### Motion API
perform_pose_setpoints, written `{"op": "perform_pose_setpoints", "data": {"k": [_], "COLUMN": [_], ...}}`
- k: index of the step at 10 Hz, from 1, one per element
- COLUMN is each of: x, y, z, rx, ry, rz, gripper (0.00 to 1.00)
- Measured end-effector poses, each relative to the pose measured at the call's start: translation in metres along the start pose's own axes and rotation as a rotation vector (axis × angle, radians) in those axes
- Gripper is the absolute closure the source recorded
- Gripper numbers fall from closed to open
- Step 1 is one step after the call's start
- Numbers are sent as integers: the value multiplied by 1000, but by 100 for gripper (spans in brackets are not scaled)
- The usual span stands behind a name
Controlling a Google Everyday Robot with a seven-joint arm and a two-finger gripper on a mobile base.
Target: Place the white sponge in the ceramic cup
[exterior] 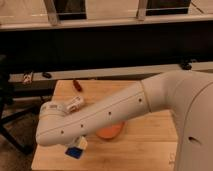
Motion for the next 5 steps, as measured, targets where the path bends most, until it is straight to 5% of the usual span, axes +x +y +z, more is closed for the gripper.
{"op": "perform_pose_setpoints", "data": {"k": [5], "x": [-12], "y": [-22], "z": [-15], "rx": [8], "ry": [9], "rz": [-1], "gripper": [100]}}
